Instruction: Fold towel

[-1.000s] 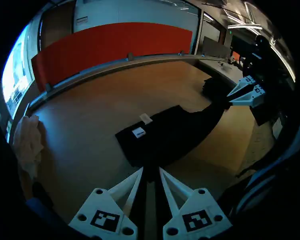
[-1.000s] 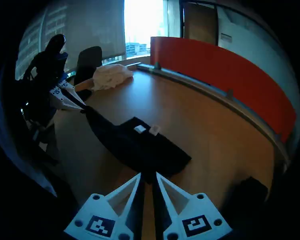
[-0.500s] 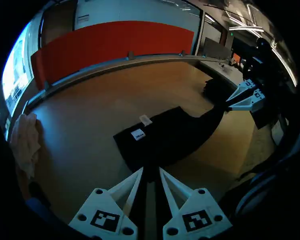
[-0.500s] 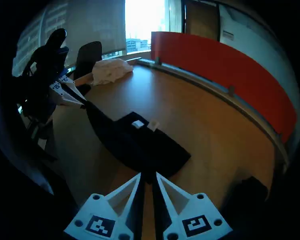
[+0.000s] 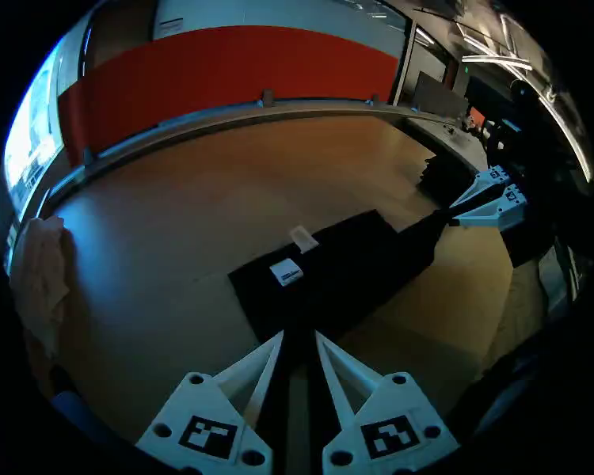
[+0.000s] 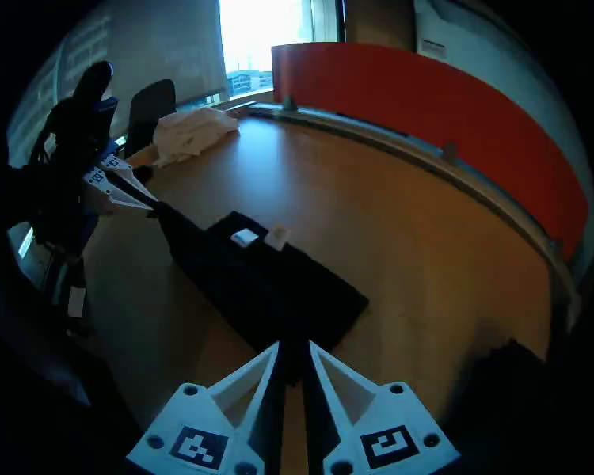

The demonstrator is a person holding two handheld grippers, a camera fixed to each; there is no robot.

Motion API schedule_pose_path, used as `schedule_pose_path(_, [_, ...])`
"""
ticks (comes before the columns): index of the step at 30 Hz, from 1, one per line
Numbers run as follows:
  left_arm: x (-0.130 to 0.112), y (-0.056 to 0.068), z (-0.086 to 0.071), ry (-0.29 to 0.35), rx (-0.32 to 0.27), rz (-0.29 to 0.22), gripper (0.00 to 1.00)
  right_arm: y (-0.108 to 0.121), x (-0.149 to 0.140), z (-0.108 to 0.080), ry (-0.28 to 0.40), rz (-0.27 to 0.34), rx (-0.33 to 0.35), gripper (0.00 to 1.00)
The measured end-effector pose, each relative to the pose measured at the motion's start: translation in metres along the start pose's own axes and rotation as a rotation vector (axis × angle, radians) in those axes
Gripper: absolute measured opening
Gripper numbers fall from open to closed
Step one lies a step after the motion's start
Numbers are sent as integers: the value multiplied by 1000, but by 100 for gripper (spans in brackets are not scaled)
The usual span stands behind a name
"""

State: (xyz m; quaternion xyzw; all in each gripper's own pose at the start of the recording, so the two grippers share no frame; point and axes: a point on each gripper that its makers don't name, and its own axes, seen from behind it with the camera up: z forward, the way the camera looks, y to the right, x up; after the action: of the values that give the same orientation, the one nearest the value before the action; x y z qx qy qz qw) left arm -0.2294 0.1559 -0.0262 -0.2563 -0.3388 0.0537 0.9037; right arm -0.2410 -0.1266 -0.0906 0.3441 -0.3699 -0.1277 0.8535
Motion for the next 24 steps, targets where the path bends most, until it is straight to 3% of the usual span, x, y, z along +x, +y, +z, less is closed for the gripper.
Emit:
schedule_pose_path(14, [-12, -11, 35, -56, 9, -6, 12, 15, -14, 21, -51, 19, 7, 11])
schedule_pose_path(24, [-15, -26, 65, -85, 38, -12, 12, 27, -21, 42, -74, 65, -8, 11])
